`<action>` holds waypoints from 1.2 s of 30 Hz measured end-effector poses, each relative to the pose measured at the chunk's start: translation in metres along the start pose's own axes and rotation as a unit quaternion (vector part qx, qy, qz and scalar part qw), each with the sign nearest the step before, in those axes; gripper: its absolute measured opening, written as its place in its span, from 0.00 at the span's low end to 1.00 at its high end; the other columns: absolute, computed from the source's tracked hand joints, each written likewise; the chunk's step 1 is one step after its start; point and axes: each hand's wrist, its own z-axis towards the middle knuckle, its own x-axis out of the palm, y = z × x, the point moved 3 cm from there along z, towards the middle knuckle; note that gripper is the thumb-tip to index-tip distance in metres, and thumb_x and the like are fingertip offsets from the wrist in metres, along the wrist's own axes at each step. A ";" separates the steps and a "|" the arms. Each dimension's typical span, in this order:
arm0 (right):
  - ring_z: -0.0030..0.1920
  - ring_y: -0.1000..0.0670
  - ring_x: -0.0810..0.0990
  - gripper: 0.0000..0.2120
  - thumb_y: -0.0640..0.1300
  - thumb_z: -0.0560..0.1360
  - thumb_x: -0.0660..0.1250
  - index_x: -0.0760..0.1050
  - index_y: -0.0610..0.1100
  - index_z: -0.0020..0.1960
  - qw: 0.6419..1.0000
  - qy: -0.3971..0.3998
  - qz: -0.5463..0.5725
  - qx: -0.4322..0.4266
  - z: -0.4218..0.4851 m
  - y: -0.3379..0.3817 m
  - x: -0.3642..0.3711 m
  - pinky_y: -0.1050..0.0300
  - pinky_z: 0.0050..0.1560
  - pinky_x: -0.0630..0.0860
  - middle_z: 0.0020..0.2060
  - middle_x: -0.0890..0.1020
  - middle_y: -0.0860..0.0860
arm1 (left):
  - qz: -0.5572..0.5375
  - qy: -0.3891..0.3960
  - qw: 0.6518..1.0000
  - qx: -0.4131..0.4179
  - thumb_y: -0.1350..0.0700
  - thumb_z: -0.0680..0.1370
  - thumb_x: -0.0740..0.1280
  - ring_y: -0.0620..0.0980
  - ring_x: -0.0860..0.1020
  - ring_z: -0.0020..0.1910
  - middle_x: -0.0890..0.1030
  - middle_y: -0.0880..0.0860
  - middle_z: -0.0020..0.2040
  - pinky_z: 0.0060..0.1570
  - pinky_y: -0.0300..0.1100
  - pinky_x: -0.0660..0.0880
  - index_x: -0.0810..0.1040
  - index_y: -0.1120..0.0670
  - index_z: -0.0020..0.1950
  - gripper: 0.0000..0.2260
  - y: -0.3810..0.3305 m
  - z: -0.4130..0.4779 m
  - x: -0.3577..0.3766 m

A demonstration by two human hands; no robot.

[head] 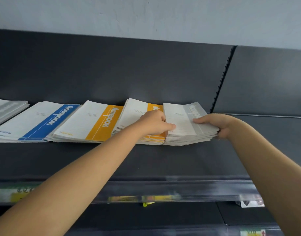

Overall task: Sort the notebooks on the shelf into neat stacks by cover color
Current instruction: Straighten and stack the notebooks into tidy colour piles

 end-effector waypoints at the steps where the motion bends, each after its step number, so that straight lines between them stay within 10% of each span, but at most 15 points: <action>1: 0.31 0.50 0.83 0.08 0.41 0.75 0.69 0.76 0.41 0.53 1.000 0.004 0.006 -0.002 0.000 -0.002 0.000 0.61 0.28 0.77 0.35 0.84 0.48 | -0.002 0.001 1.000 -0.004 0.43 0.74 0.69 0.48 0.74 0.39 0.77 0.51 0.39 0.40 0.42 0.70 0.80 0.57 0.46 0.17 0.000 0.001 0.000; 7: 0.39 0.47 0.82 0.13 0.40 0.71 0.72 0.77 0.40 0.55 0.994 -0.049 0.064 -0.080 -0.018 0.014 -0.030 0.55 0.34 0.78 0.42 0.84 0.45 | -0.059 -0.011 0.998 -0.027 0.38 0.76 0.64 0.51 0.72 0.45 0.72 0.54 0.45 0.47 0.46 0.69 0.73 0.55 0.47 0.19 -0.009 0.003 0.002; 11: 0.46 0.47 0.83 0.19 0.42 0.71 0.73 0.76 0.43 0.60 0.976 -0.051 0.122 -0.172 -0.035 0.022 -0.052 0.53 0.42 0.79 0.50 0.84 0.48 | -0.320 0.007 0.947 -0.040 0.34 0.76 0.61 0.52 0.74 0.64 0.74 0.50 0.68 0.65 0.49 0.69 0.69 0.53 0.71 0.30 -0.036 0.000 0.002; 14: 0.50 0.48 0.84 0.19 0.40 0.73 0.71 0.74 0.46 0.63 0.955 0.009 0.135 -0.263 -0.046 0.021 -0.037 0.53 0.42 0.81 0.54 0.83 0.49 | -0.507 0.002 0.862 0.007 0.38 0.70 0.71 0.51 0.81 0.55 0.83 0.50 0.55 0.58 0.50 0.76 0.76 0.51 0.64 0.28 -0.051 0.000 -0.009; 18: 0.55 0.42 0.82 0.25 0.34 0.69 0.72 0.73 0.41 0.65 0.926 0.094 0.143 -0.337 -0.059 0.023 0.003 0.44 0.51 0.80 0.58 0.81 0.44 | -0.449 -0.126 0.882 0.064 0.59 0.68 0.79 0.47 0.83 0.51 0.84 0.49 0.53 0.47 0.41 0.80 0.75 0.55 0.61 0.24 -0.048 -0.009 -0.020; 23: 0.56 0.40 0.81 0.27 0.38 0.68 0.75 0.72 0.40 0.65 0.914 0.084 0.164 -0.362 -0.067 0.036 0.039 0.38 0.56 0.77 0.57 0.81 0.42 | -0.460 -0.161 0.866 0.113 0.61 0.70 0.77 0.46 0.83 0.51 0.85 0.48 0.51 0.51 0.44 0.80 0.79 0.52 0.58 0.18 -0.032 -0.028 -0.037; 28: 0.53 0.45 0.83 0.33 0.71 0.75 0.47 0.79 0.50 0.58 0.952 0.125 0.147 -0.237 -0.062 0.048 0.061 0.46 0.53 0.78 0.53 0.84 0.49 | -0.516 -0.178 0.836 0.064 0.64 0.72 0.74 0.51 0.85 0.48 0.86 0.51 0.50 0.44 0.46 0.81 0.80 0.53 0.55 0.14 -0.005 -0.043 -0.063; 33: 0.57 0.44 0.77 0.19 0.55 0.74 0.65 0.75 0.43 0.57 0.995 0.065 0.049 -0.064 -0.022 0.031 0.085 0.47 0.54 0.75 0.60 0.79 0.45 | -0.553 -0.103 0.826 -0.046 0.57 0.77 0.69 0.54 0.85 0.44 0.86 0.56 0.49 0.39 0.46 0.81 0.81 0.56 0.57 0.09 0.028 -0.055 -0.082; 36: 0.58 0.39 0.78 0.27 0.45 0.73 0.69 0.68 0.35 0.67 0.998 0.052 0.021 -0.001 -0.019 0.026 0.096 0.44 0.50 0.79 0.61 0.77 0.38 | -0.536 -0.095 0.834 -0.094 0.53 0.78 0.68 0.55 0.85 0.44 0.85 0.56 0.47 0.36 0.46 0.80 0.80 0.55 0.58 0.11 0.055 -0.061 -0.093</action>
